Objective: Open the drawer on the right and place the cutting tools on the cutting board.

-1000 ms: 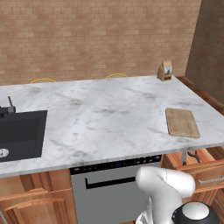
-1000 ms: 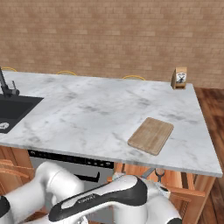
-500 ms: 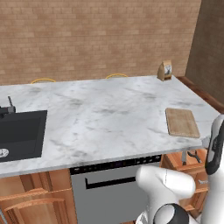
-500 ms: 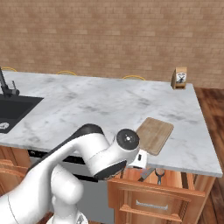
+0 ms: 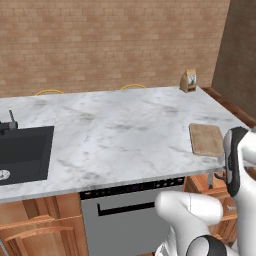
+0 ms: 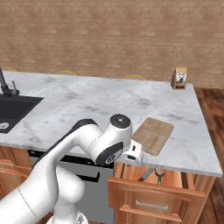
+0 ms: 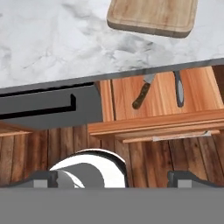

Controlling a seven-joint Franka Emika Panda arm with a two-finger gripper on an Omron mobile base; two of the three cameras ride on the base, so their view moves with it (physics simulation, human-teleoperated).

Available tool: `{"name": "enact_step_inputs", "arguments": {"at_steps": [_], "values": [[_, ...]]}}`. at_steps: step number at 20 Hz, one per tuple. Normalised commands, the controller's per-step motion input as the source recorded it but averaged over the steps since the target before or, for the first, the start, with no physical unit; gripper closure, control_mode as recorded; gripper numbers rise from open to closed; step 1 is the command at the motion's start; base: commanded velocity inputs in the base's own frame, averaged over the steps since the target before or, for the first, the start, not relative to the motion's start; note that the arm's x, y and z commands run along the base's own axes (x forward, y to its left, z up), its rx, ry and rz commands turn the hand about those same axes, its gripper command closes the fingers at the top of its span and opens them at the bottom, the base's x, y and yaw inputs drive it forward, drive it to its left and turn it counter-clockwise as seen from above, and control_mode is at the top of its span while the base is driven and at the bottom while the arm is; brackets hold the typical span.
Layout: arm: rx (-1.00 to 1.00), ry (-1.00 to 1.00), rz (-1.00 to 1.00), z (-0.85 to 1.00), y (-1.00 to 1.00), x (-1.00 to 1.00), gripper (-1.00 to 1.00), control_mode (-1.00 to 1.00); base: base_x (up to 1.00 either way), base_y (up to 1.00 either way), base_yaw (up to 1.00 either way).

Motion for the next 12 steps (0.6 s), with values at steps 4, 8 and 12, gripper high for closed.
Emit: {"name": "enact_step_inputs", "arguments": {"at_steps": [4,8,12], "values": [[-0.06,0.04,0.0,-0.26,0.0,0.35,-1.0,-1.0,0.0,0.0,0.0],[-0.05,0.0,0.0,-0.39,0.0,0.22,-1.0,-1.0,0.0,0.0,0.0],[-0.06,0.0,-0.01,-0.39,0.0,0.12,-1.0,-1.0,0.0,0.0,0.0]]}}
